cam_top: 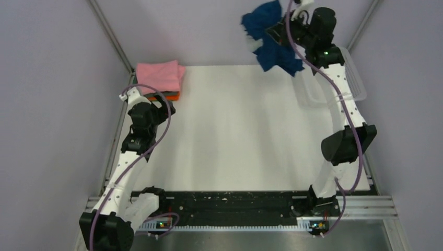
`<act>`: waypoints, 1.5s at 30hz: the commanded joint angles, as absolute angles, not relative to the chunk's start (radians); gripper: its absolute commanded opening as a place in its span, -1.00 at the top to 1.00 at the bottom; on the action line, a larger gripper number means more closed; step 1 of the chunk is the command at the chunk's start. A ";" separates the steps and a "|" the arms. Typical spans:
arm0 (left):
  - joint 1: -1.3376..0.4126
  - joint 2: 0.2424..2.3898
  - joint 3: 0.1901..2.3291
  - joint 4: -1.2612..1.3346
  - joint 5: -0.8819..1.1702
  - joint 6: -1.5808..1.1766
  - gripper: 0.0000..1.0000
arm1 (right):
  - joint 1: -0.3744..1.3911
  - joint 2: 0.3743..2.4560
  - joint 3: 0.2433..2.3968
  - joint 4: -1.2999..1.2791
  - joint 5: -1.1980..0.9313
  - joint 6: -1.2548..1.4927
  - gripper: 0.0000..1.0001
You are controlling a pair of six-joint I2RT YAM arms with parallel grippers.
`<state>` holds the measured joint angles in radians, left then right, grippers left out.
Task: Fold and stack the t-shirts
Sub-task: Move the tshirt to the center of the board, then flatten out the tshirt
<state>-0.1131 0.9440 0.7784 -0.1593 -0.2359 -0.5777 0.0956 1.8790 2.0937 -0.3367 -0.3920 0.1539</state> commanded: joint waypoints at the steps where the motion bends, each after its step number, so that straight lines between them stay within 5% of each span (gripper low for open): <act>1: -0.118 0.872 0.746 -0.110 -0.258 -0.581 -0.97 | 0.258 1.753 2.046 -0.266 -0.692 0.032 1.00; 5: -0.117 0.834 0.733 -0.140 -0.290 -0.591 -0.97 | 0.278 1.698 1.913 -0.190 -0.691 0.071 1.00; 8: -0.117 0.821 0.736 -0.181 -0.299 -0.593 -0.97 | 0.279 1.642 1.717 -0.125 -0.527 0.066 0.75; 9: -0.117 0.818 0.737 -0.191 -0.301 -0.596 -0.97 | 0.278 1.623 1.641 -0.107 -0.470 0.057 0.52; 11: -0.117 0.815 0.739 -0.208 -0.303 -0.600 -0.98 | 0.272 1.590 1.496 -0.083 -0.347 0.054 -0.24; 15: -0.119 0.850 0.734 -0.218 -0.288 -0.598 -0.98 | 0.262 1.497 1.304 -0.016 -0.090 0.109 -0.93; 16: -0.118 0.871 0.737 -0.220 -0.269 -0.599 -0.97 | 0.262 1.471 1.268 0.017 -0.082 0.111 -0.97; 22: -0.158 1.055 0.725 -0.125 0.074 -0.650 -0.97 | 0.318 1.448 1.205 0.018 -0.140 0.023 -0.97; 27: -0.378 1.232 0.769 -0.133 0.182 -0.605 -0.96 | 0.470 1.587 1.345 -0.137 -0.018 -0.147 -0.91; 30: -0.535 1.320 0.820 -0.181 0.172 -0.516 -0.83 | 0.511 1.685 1.423 -0.137 -0.087 -0.145 -0.90; 34: -0.673 1.411 0.850 -0.220 0.106 -0.413 -0.76 | 0.515 1.906 1.629 -0.186 -0.240 -0.063 -0.62; 45: -0.680 1.706 0.864 -0.058 0.218 -0.494 -0.21 | 0.537 2.356 2.092 -0.309 -0.304 -0.007 -0.35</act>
